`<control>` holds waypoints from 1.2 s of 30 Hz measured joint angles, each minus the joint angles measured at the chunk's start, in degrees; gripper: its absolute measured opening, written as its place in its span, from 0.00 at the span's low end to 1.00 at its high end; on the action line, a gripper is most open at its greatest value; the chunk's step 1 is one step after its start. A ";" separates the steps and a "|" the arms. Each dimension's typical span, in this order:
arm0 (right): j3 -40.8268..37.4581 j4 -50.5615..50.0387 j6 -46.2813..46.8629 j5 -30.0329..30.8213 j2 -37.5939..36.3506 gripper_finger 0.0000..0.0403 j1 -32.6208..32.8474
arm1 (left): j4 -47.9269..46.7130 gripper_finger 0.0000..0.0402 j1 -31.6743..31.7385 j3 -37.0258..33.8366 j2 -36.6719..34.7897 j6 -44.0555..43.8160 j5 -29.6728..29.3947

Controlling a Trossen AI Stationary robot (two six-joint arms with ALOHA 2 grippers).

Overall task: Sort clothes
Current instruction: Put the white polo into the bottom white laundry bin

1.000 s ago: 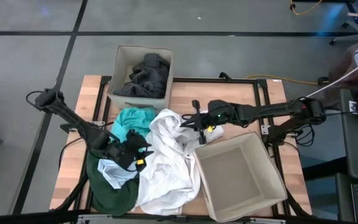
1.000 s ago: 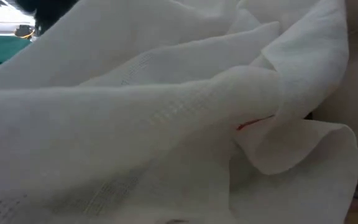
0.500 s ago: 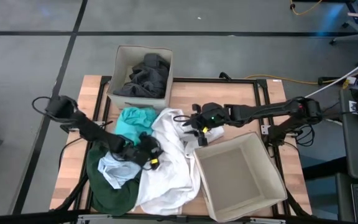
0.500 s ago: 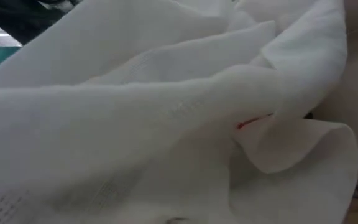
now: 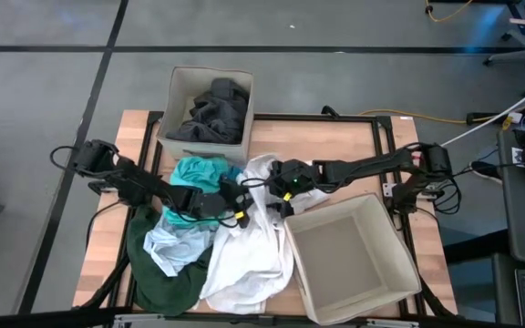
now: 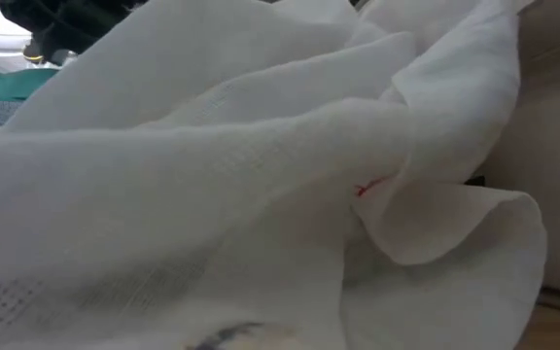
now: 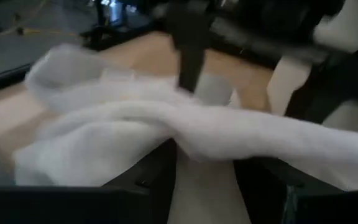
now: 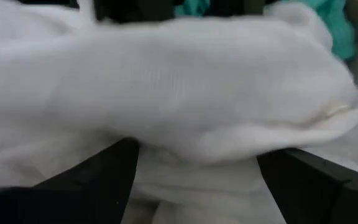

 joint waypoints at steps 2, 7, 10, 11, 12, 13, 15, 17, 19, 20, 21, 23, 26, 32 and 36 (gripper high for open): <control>0.00 1.85 -0.23 0.44 1.22 0.81 -0.01 | 1.80 0.37 0.64 0.00 0.02 1.29 2.36; 0.00 8.94 -0.54 0.52 4.09 0.75 -0.01 | 3.17 0.37 1.30 0.02 0.00 1.50 5.82; -0.04 12.66 -1.64 0.47 5.57 0.65 -0.01 | 4.38 0.37 1.06 0.02 0.00 1.41 6.43; -0.03 14.05 -1.97 0.37 5.99 0.60 -0.01 | 4.50 0.37 0.89 0.02 0.00 1.37 6.80; -0.03 14.33 -2.06 0.04 6.10 0.54 -0.01 | 4.34 0.37 0.59 0.02 -0.17 1.37 6.81; -0.04 14.26 -2.06 -0.37 6.12 0.47 0.02 | 4.07 0.37 0.12 0.02 -0.48 1.37 6.89; -0.04 14.56 -2.30 -2.24 6.08 0.31 0.03 | 3.25 0.37 -1.36 0.02 -1.97 1.55 7.03; -0.04 14.65 -2.43 -2.52 5.50 0.14 -0.07 | 2.13 0.37 -3.47 0.06 -4.25 1.74 7.12; -0.04 14.80 -3.70 -2.50 4.11 0.05 -0.08 | -1.18 0.37 -6.15 0.09 -7.13 1.61 5.46; -0.04 14.51 -4.21 -2.11 3.16 0.05 -0.06 | -3.15 0.37 -7.63 0.09 -8.48 1.29 3.70; -0.04 14.45 -4.66 -1.31 2.13 0.06 -0.02 | -4.92 0.37 -9.22 0.10 -9.70 0.59 1.67; -0.04 13.50 -5.18 0.57 -0.31 0.07 -0.02 | -9.83 0.37 -12.76 0.13 -11.47 -1.83 -3.44; -0.02 13.52 -7.05 2.78 -4.77 0.04 -0.08 | -16.33 0.37 -16.51 0.13 -11.05 -7.89 -10.56; 5.76 9.59 -9.46 6.76 -11.06 0.04 -0.08 | -24.07 0.37 -19.54 0.07 -7.50 -20.56 -14.96; 14.00 1.17 -9.53 8.56 -12.87 0.05 -0.08 | -24.07 0.37 -19.51 0.07 -6.17 -22.84 -15.71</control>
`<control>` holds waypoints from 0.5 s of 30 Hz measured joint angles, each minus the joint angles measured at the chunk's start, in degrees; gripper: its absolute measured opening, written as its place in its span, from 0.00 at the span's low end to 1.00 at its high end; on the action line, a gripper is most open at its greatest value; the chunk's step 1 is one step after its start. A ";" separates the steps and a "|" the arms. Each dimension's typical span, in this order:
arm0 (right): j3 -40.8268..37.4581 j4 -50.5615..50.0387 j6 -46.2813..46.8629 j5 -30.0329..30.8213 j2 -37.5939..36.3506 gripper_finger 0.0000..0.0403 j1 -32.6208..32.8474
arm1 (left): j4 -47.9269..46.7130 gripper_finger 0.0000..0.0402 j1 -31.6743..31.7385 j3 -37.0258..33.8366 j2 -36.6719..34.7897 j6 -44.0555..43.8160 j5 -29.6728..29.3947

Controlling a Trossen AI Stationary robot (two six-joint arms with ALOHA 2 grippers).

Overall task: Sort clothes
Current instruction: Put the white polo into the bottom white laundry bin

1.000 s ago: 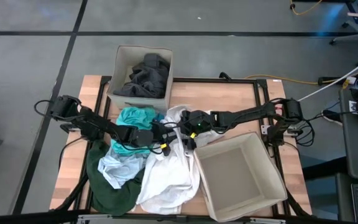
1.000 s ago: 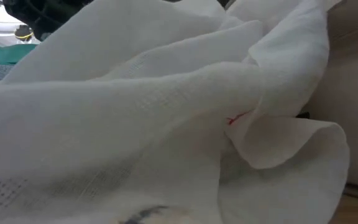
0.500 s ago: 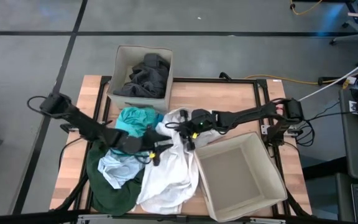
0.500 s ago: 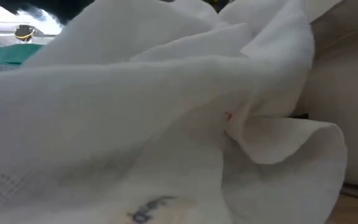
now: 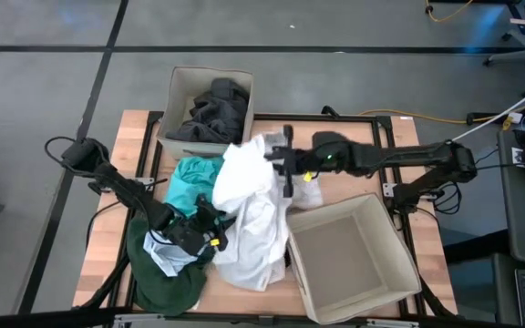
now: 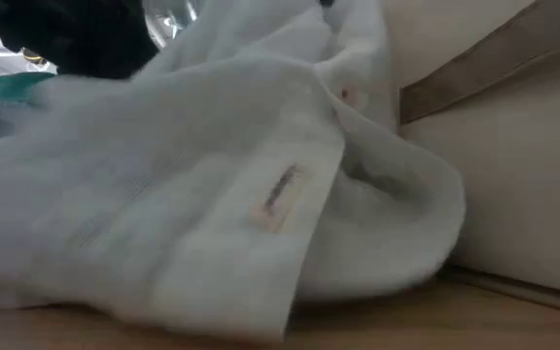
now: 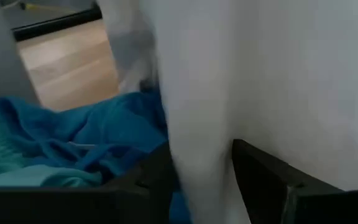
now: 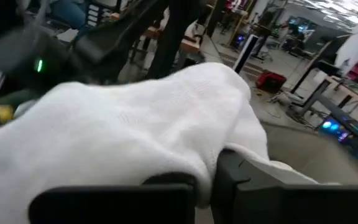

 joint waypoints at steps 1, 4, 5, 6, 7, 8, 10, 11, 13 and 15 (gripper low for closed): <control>2.37 -2.40 -0.02 0.49 -0.21 0.04 0.02 | 0.04 0.37 -0.11 0.00 0.33 -0.67 -0.02; 9.64 -9.11 -1.06 1.97 -0.74 0.03 0.02 | -0.60 0.37 -0.77 0.00 0.36 -1.10 -0.01; 12.20 -10.82 -1.40 3.11 -0.74 0.03 0.07 | -0.55 0.37 -1.07 0.00 0.35 -0.88 0.03; 14.84 -13.23 -1.61 4.57 -0.87 0.03 0.07 | -0.49 0.37 -1.33 0.00 0.35 -0.12 0.09; 17.60 -15.35 -1.77 5.77 -0.97 0.04 0.07 | -0.36 0.37 -1.63 0.00 0.35 0.25 0.12; 20.26 -17.15 -1.96 6.77 -1.02 0.05 0.07 | -0.11 0.37 -1.88 0.00 0.35 0.53 0.01; 25.55 -20.92 -2.40 8.34 -1.05 0.05 0.07 | -0.09 0.37 -2.17 0.02 0.31 1.25 0.12; 28.47 -23.09 -2.45 9.01 -1.05 0.05 0.07 | -0.32 0.37 -2.18 0.00 0.34 1.32 0.26; 34.15 -27.52 -2.25 10.08 -1.06 0.04 0.07 | -0.32 0.37 -2.20 0.00 0.38 1.56 0.33; 39.70 -32.01 0.22 10.96 -1.12 0.04 0.06 | -0.27 0.37 -2.18 0.00 0.38 1.63 0.31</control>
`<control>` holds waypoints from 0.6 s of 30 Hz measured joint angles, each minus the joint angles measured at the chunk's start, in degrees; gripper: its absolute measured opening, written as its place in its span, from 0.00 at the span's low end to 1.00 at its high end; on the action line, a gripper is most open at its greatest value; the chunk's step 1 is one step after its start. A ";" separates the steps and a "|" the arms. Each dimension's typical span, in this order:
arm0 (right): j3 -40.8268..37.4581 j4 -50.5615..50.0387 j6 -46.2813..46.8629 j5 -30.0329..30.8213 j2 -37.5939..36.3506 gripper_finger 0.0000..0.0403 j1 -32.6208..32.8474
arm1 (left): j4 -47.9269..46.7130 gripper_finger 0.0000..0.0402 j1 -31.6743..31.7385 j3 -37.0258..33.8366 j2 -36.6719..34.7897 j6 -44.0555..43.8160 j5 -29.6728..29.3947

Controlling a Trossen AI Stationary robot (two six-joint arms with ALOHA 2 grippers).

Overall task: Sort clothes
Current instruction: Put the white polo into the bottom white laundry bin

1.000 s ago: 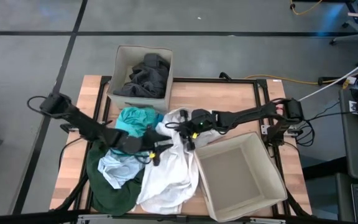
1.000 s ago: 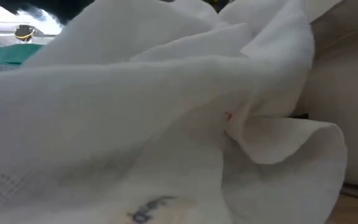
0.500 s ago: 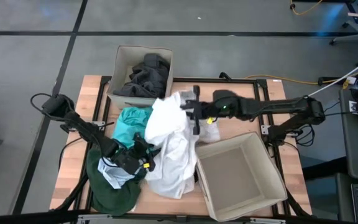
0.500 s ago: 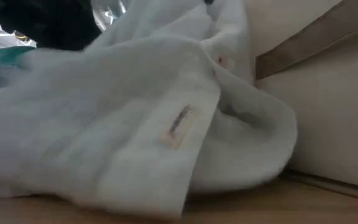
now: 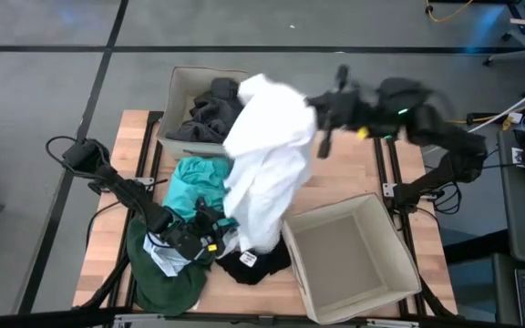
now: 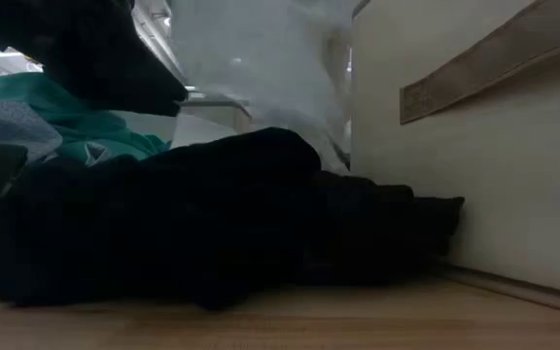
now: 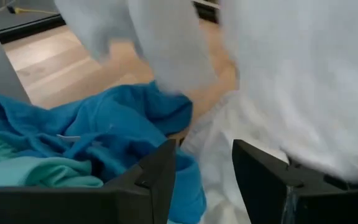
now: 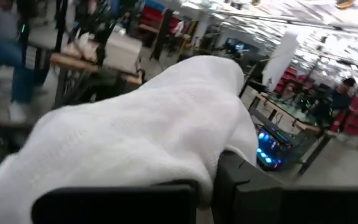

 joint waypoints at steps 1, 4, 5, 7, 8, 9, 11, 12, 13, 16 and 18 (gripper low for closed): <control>2.60 -2.11 1.44 0.31 0.00 0.04 -0.01 | -0.18 0.37 0.02 0.00 0.00 0.00 0.00; 10.16 -7.99 4.27 0.67 0.00 0.05 -0.02 | -0.19 0.37 -0.09 0.00 0.00 0.02 -0.02; 12.45 -9.38 4.98 0.68 0.00 0.05 -0.02 | -0.19 0.37 -0.10 0.00 0.00 0.01 -0.02; 16.72 -11.24 6.68 0.72 0.00 0.06 -0.02 | -0.17 0.37 -0.11 0.00 0.00 0.00 -0.02; 18.57 -12.11 7.48 0.78 -0.04 0.06 -0.02 | -0.19 0.37 -0.11 0.00 0.00 0.00 -0.02; 20.42 -12.90 7.84 0.82 -0.04 0.05 -0.02 | -0.19 0.37 -0.11 0.00 0.00 0.00 -0.02; 20.21 -11.48 9.08 0.82 -1.19 0.05 -0.02 | -0.18 0.37 -0.11 0.00 0.00 0.00 -0.04; 19.52 -10.64 9.82 0.60 -2.43 0.05 -0.02 | -0.16 0.37 -0.10 0.00 0.00 0.01 -0.04; 19.30 -10.51 10.55 0.39 -3.05 0.05 -0.02 | -0.18 0.37 -0.09 0.00 0.00 0.01 -0.04; 20.27 -10.21 12.16 -0.03 -4.56 0.06 0.00 | -0.25 0.37 -0.09 -0.02 0.00 0.02 -0.04; 20.98 -10.06 14.10 -0.50 -5.17 0.07 -0.02 | -0.23 0.37 -0.09 -0.02 0.00 -0.04 -0.04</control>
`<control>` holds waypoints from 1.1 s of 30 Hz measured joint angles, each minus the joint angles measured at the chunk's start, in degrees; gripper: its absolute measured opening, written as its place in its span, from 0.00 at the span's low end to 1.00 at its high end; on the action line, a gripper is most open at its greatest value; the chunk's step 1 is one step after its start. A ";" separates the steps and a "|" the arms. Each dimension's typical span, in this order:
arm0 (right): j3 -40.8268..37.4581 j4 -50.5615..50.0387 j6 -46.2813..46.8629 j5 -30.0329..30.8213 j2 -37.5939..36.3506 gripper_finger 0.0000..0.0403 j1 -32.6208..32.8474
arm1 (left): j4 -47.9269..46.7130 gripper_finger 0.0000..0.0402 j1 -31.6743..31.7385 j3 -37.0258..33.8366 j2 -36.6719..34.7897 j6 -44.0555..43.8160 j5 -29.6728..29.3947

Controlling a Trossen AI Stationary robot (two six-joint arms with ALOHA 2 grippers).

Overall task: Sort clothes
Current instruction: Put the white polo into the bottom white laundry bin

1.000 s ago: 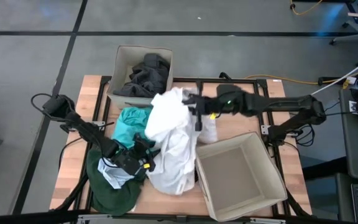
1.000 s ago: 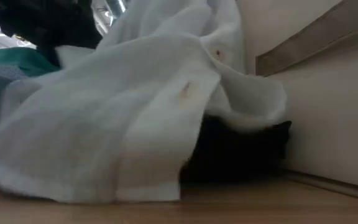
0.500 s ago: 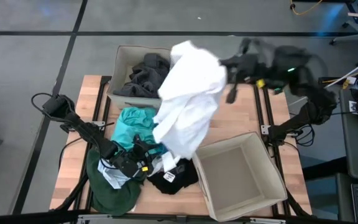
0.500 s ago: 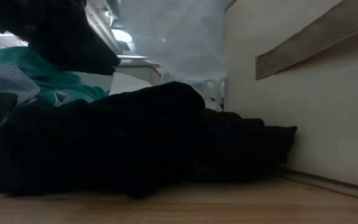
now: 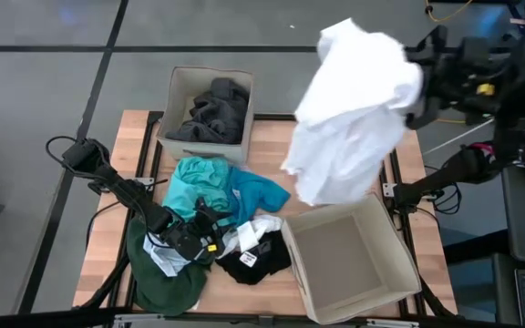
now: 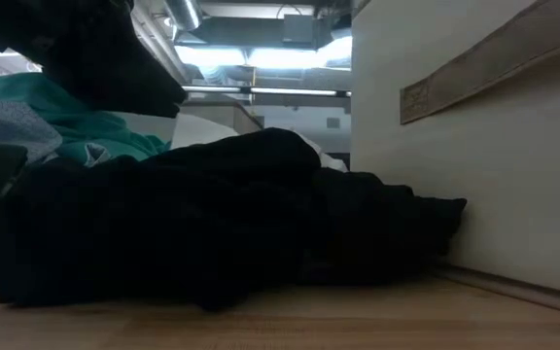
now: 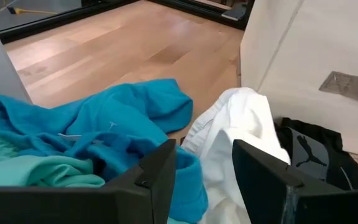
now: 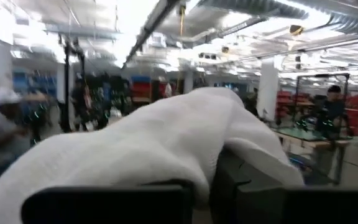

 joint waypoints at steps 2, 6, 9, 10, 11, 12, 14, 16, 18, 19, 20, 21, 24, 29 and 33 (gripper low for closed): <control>-0.22 1.10 1.64 -2.22 -1.15 0.07 0.00 | -0.06 0.37 0.00 0.00 0.00 0.04 -0.02; -0.17 3.32 2.43 -4.78 -2.78 0.07 0.01 | -0.13 0.37 0.05 0.00 0.00 0.04 -0.02; -0.07 3.66 5.18 -5.67 -4.31 0.06 0.00 | -0.13 0.37 0.07 0.00 -0.02 0.04 -0.02; -0.11 3.60 7.12 -6.55 -4.97 0.06 0.00 | -0.13 0.37 0.07 0.00 -0.02 0.02 -0.02; -0.11 3.60 8.38 -7.99 -5.37 0.06 0.00 | -0.13 0.37 0.07 0.00 -0.02 0.04 -0.02; -0.09 4.03 8.70 -9.84 -5.49 0.06 0.00 | -0.13 0.37 0.07 0.00 -0.02 0.04 -0.02; -0.09 4.89 9.98 -13.35 -6.30 0.06 0.00 | -0.16 0.37 0.08 0.00 -0.02 0.04 -0.04; -0.09 4.63 12.01 -16.30 -7.03 0.06 0.00 | -0.15 0.37 0.13 0.00 -0.02 0.04 -0.06; -0.09 3.89 14.22 -17.95 -7.44 0.06 0.02 | -0.15 0.37 0.15 0.00 -0.02 -0.01 -0.07; -0.11 3.26 14.69 -18.29 -7.85 0.06 0.02 | -0.15 0.37 0.15 0.00 -0.02 -0.07 -0.09; -0.11 2.41 15.10 -18.66 -8.15 0.06 0.00 | -0.15 0.37 0.15 0.00 -0.02 -0.07 -0.11; -0.11 1.46 15.69 -19.21 -8.38 0.06 0.01 | -0.15 0.37 0.15 0.00 -0.02 -0.08 -0.11; -0.09 -4.06 16.12 -22.52 -9.09 0.06 0.01 | -0.16 0.37 0.15 0.00 -0.02 -0.10 -0.15; -0.15 -11.96 18.80 -22.53 -9.06 0.06 0.01 | -0.13 0.37 0.17 0.00 -0.02 -0.45 -0.15; -2.12 -16.85 18.86 -21.26 -8.69 0.06 0.02 | -0.11 0.37 0.17 0.00 -0.02 -0.47 -0.15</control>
